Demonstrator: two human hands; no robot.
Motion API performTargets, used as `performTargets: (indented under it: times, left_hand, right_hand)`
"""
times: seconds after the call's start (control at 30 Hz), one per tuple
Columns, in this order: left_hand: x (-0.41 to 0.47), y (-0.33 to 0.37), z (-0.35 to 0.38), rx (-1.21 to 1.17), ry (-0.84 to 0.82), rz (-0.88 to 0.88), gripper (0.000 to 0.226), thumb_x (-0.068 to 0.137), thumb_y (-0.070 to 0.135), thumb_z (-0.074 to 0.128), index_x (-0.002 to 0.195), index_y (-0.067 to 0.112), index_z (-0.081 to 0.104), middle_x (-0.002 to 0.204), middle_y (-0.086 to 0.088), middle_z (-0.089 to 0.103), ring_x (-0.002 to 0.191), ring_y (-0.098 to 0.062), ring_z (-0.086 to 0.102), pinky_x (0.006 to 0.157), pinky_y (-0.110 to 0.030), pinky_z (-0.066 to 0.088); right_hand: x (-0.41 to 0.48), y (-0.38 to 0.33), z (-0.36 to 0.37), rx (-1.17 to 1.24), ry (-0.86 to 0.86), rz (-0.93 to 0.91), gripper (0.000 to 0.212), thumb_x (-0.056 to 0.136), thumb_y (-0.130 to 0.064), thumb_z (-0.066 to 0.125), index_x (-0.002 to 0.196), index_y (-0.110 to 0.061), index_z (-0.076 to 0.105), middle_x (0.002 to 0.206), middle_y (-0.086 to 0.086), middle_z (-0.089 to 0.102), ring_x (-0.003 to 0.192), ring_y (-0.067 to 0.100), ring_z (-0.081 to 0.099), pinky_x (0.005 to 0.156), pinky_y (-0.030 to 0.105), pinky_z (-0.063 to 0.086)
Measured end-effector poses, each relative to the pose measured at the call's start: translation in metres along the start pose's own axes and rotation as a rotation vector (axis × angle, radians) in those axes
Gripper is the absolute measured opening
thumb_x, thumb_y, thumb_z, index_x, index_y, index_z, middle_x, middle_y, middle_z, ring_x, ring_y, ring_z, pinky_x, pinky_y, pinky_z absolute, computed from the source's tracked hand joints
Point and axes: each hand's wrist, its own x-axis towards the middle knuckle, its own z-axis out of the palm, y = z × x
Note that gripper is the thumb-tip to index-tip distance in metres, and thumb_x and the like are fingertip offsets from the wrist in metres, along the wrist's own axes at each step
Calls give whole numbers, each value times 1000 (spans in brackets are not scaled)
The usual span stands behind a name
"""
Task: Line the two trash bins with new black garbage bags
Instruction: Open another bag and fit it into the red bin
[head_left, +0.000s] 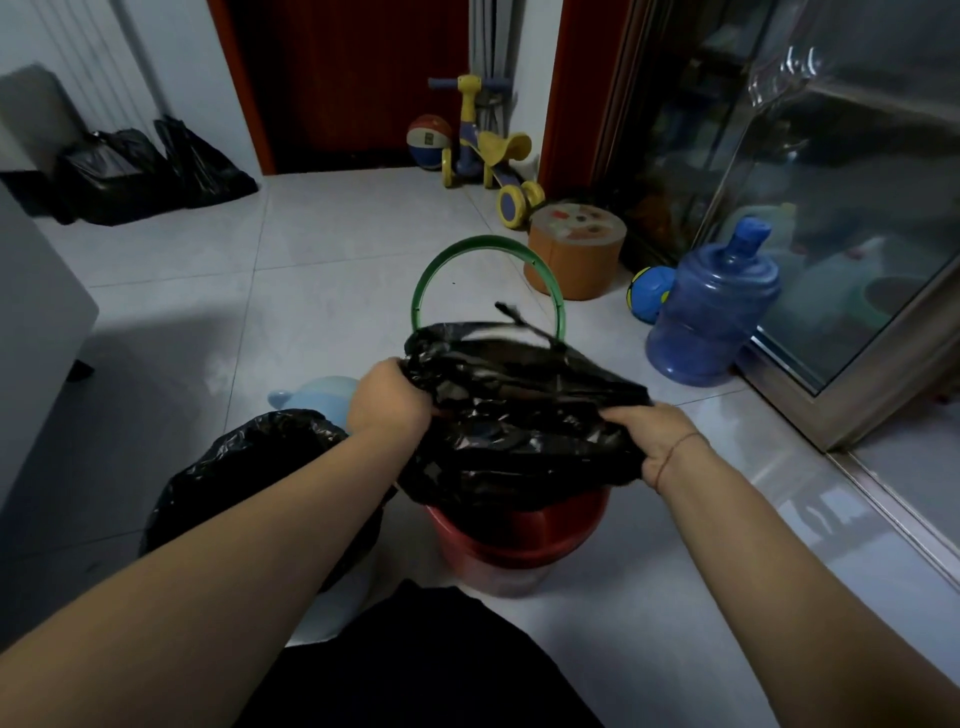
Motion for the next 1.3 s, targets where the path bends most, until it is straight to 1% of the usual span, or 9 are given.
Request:
performTargets:
  times: [0.2,0.33,0.43,0.57,0.73,0.87,1.0,1.17,1.3]
  left_hand:
    - [-7,0,12,-599,-812,-372,55,82,48,65,118,6,63,115,-13,69,108,-29,64,100,-43,47]
    - [-1,-1,29,-558,-529,-353,41,96,36,51,113,0,62,116,-18,65,106,-32,62,98,-45,47]
    - [2,-8,37,-479,-369,-226,15,89,14,62,77,5,58,91,-19,63,79,-28,59,80,-40,51]
    - [0,-10,32,-429,-456,-222,34,69,23,84,80,6,56,79,-13,64,70,-25,61,71,-37,55]
    - [-4,-8,36,-261,-746,-136,40,62,16,87,97,13,67,83,-4,73,70,-17,69,55,-23,53]
    - [6,-17,45,106,-334,-23,14,78,8,66,91,6,63,88,-16,65,87,-32,64,67,-30,44]
    - [29,-39,37,190,-113,-58,28,85,18,54,106,2,62,106,-22,65,101,-39,60,74,-34,41]
    - [18,-25,33,-447,-454,-272,31,87,33,64,107,10,64,96,-6,69,82,-20,65,64,-27,49]
    - [-2,-23,39,-461,-778,-231,41,75,30,77,113,20,63,103,-2,72,84,-13,71,63,-21,55]
  right_hand:
    - [-1,17,-30,116,-339,260,24,75,-17,68,96,-7,70,84,11,74,70,22,71,64,31,60]
    - [3,28,-38,307,-519,225,29,80,-24,60,103,-12,71,96,8,74,83,21,72,71,33,59]
    - [8,36,-40,371,-554,215,36,92,-34,48,114,-15,68,108,7,71,94,21,70,80,40,57]
    - [13,47,-35,341,-517,198,31,98,-23,43,115,-8,64,99,10,73,86,20,71,76,34,58]
    - [18,48,-17,0,-237,0,20,80,7,64,94,-8,66,75,8,73,62,16,70,54,24,56]
    - [26,45,-5,-486,53,-191,20,71,5,71,68,-13,63,60,0,63,53,15,61,49,21,46]
    - [42,41,-21,-912,359,-210,16,74,-3,60,60,-8,55,56,5,50,66,30,54,62,28,38]
    - [38,47,-18,-247,-84,12,6,85,-8,65,86,-3,67,86,14,70,75,23,67,69,32,57]
    - [26,50,-23,153,-426,25,18,89,-6,56,103,-13,66,91,-1,74,83,9,70,74,25,57]
